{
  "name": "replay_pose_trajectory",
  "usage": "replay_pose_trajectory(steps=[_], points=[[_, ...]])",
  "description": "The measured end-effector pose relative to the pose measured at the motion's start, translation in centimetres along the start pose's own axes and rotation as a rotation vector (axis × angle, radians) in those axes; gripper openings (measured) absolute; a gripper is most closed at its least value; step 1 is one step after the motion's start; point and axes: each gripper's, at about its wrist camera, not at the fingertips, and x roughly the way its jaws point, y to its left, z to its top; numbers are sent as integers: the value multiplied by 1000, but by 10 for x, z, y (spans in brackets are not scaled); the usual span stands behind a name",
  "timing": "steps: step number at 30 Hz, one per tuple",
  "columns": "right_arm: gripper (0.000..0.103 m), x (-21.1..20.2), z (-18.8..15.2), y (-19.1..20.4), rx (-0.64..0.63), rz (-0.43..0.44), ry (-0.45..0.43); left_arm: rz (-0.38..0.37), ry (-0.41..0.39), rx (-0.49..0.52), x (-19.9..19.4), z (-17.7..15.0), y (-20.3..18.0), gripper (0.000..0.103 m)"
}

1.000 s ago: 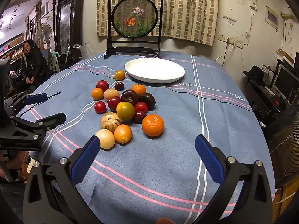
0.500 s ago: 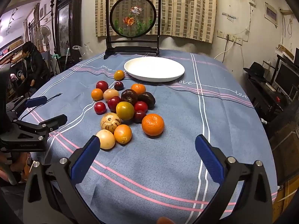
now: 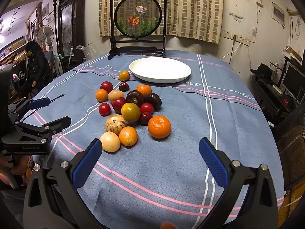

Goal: Organize fruits

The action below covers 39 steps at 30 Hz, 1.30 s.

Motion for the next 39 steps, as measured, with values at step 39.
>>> replay_pose_trajectory(steps=[39], points=[[102, -1, -1, 4, 2, 22, -4, 6, 29, -21, 7, -2, 5, 101]])
